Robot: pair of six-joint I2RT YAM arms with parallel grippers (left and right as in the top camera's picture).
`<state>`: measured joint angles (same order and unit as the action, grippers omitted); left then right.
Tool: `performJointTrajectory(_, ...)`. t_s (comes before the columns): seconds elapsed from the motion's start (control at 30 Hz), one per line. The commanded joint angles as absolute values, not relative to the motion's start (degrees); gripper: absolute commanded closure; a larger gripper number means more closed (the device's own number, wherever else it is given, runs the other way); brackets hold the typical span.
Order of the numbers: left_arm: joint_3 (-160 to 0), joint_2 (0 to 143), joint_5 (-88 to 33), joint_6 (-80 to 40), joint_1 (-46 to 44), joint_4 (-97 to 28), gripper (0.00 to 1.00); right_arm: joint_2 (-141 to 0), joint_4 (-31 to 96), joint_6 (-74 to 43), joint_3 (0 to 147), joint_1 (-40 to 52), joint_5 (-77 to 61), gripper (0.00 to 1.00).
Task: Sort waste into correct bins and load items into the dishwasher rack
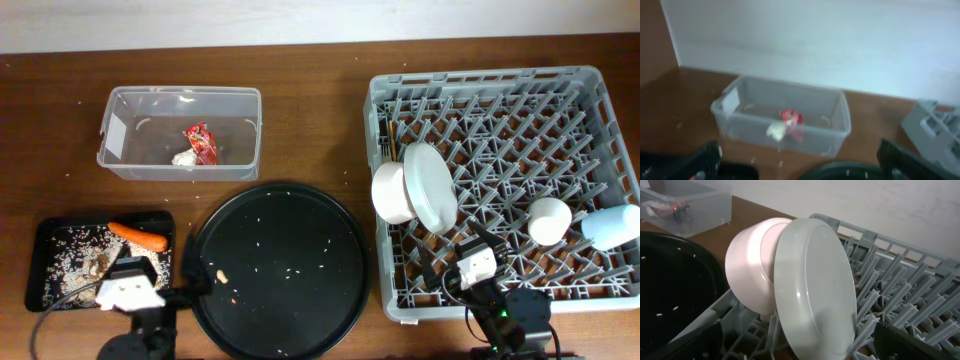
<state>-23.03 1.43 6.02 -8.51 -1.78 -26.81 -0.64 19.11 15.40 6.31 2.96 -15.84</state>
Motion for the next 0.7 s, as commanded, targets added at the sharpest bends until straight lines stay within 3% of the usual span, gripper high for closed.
performJointTrajectory(0.0,-12.7,0.3,1.2,-7.2,-1.3,-17.6,0.01,-0.2,19.0,15.4,5.9,2.5,-16.3,0.02)
performJointTrajectory(0.1,-0.2,0.3,-2.7,-7.2,-1.3,-3.7,0.01,-0.2,19.0,15.4,5.9,2.5,-16.3,0.02)
performJointTrajectory(0.67,-0.5,0.3,-2.0,-7.2,-1.3,-4.5,0.01,-0.2,19.0,15.4,5.9,2.5,-16.3,0.02)
